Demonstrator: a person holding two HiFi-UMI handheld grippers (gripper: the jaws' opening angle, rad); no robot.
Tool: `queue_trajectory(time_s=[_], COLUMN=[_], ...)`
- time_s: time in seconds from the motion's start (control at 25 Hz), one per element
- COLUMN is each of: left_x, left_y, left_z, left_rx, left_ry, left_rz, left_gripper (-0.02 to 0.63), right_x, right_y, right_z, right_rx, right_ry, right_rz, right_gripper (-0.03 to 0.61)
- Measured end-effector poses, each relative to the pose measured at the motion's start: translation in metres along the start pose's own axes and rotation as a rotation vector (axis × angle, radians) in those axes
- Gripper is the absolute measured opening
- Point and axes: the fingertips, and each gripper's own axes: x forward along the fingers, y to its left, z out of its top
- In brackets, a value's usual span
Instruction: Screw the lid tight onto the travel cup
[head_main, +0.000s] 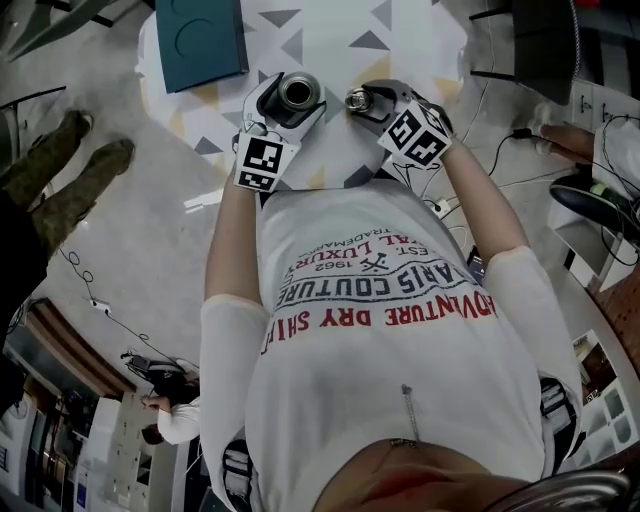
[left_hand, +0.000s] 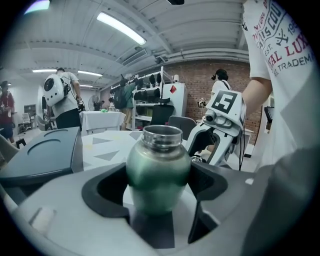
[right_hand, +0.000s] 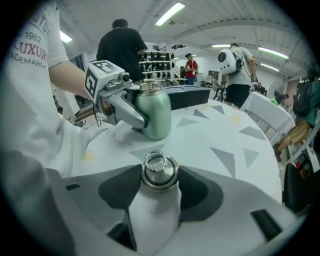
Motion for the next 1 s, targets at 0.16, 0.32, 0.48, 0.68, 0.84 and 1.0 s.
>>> queue_trajectory(time_s=[0.16,0.32,0.48,0.68,0.84,1.0], left_x=[0.0,0.0,0.001,0.001,0.001,-0.001], left_y=[-0.001,0.0,-0.001,-0.002,-0.003,-0.003], left_z=[0.001,0.001,-0.001,-0.002,0.0,0.002], left_rx=[0.007,0.01,0.007,0.004,0.0,0.001], left_ry=[-0.011,-0.017,-0.013,-0.006,-0.012,-0.011], left_rz=[-0.014,-0.022,-0.036,-0.053,-0.058,-0.066], left_gripper=[0.376,0.376,0.376,0.376,0.376,0.377], right_x=[-0.003,-0.015,-0.036,-0.059,-0.062,-0.053], right_y=[0.0,-0.008,-0.016,-0.019,-0.007,0.003], right_z=[0.0,0.012,0.041,0.094,0.13,0.15], right_rx=[0.003,0.021,0.061,0.023,-0.047,-0.105], right_ry=[-0.004,-0.034,-0.102,-0.18,-0.205,-0.192], right_rz=[0.005,-0.009,-0.026,-0.018,0.034,0.081], right_gripper=[0.241,0.241,0.241,0.241,0.241,0.241])
